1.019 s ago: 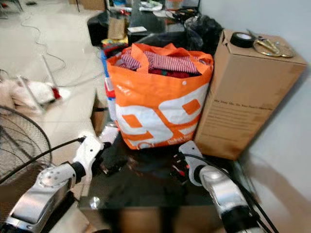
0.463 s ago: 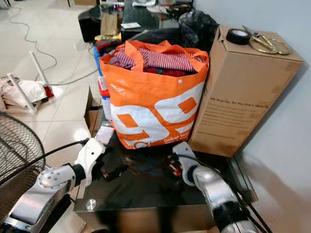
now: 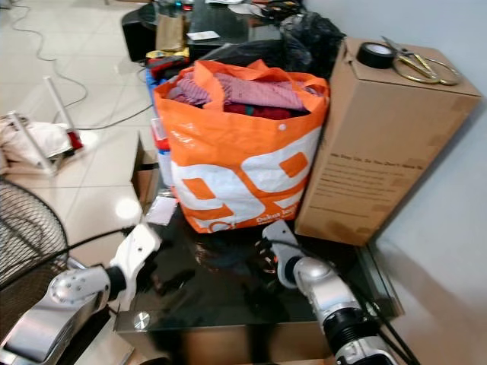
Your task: Hang keys on a hook
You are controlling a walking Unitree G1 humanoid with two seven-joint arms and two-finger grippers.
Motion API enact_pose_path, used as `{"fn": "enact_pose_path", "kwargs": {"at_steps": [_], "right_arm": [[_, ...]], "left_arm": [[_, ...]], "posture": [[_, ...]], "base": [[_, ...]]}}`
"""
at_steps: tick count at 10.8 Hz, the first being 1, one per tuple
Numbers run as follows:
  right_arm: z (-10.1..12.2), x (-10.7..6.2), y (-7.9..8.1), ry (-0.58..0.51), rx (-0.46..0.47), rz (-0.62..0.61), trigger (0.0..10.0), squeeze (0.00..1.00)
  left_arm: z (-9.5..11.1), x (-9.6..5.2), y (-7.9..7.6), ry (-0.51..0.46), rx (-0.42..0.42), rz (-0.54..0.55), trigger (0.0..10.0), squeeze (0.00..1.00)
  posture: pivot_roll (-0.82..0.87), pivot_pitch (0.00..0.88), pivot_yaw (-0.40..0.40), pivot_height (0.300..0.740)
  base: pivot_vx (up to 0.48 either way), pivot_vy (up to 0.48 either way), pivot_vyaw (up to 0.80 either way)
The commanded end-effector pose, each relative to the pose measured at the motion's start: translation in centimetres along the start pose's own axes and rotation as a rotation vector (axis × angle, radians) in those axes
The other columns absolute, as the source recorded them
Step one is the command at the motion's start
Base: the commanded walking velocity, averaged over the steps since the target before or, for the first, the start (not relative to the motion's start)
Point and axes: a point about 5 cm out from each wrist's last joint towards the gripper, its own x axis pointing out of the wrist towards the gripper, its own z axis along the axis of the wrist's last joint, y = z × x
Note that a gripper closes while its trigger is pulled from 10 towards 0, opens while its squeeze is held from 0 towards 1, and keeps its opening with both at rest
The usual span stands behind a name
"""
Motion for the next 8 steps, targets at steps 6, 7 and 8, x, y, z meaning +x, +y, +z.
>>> {"fn": "enact_pose_path", "kwargs": {"at_steps": [6, 7, 8], "right_arm": [[-1.3, 0.3, -0.6, 0.073, 0.105, -0.057, 10.0, 0.00], [-1.5, 0.2, -0.7, 0.075, 0.117, -0.060, 10.0, 0.00], [-1.6, 0.0, -1.0, 0.077, 0.116, -0.077, 10.0, 0.00]], "left_arm": [[-0.8, -0.3, -1.0, 0.062, 0.002, -0.021, 10.0, 0.00], [-0.9, -0.4, -1.0, 0.066, 0.003, -0.023, 10.0, 0.00], [-0.9, -0.3, -1.0, 0.067, 0.004, -0.025, 10.0, 0.00]], "posture": [[0.00, 0.000, -0.029, 0.740], [0.00, 0.000, -0.027, 0.740], [0.00, 0.000, -0.027, 0.740]], "base": [[0.000, 0.000, 0.00], [0.000, 0.000, 0.00], [0.000, 0.000, 0.00]]}}
